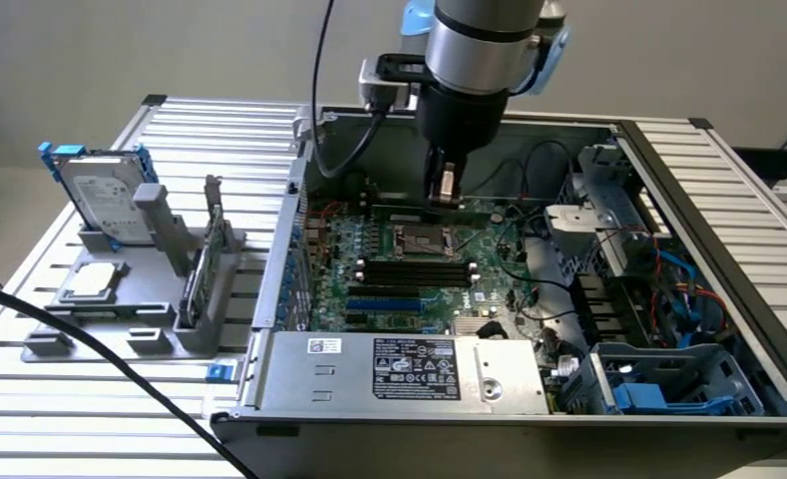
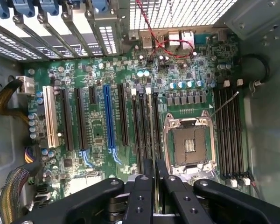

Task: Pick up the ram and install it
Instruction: 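Pick up the ram and move it above insertion slot, then insert the ram into the slot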

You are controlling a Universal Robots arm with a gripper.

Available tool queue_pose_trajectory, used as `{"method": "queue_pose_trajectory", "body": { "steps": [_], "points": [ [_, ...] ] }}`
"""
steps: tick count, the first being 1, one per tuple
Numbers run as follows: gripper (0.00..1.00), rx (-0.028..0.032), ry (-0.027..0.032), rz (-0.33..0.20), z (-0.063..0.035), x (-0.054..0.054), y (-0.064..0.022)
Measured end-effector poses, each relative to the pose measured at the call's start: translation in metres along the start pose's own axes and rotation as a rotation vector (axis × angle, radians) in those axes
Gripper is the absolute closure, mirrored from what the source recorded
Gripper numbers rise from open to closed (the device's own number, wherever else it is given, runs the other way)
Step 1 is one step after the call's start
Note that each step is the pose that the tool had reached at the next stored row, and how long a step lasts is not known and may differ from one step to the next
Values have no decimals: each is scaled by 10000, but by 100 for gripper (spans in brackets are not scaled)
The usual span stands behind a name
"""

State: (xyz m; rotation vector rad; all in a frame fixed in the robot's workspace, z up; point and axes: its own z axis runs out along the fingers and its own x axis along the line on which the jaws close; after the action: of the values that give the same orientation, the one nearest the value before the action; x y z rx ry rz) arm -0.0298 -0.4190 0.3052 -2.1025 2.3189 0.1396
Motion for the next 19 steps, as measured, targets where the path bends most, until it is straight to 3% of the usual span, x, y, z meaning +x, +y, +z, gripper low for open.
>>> {"method": "queue_pose_trajectory", "body": {
  "steps": [3, 6, 19],
  "points": [
    [85, 187, -16, -12, 41, 10, 80],
    [85, 302, -18, -20, 87, 15, 94],
    [85, 323, 39, -19, 322, 35, 82]
  ]
}}
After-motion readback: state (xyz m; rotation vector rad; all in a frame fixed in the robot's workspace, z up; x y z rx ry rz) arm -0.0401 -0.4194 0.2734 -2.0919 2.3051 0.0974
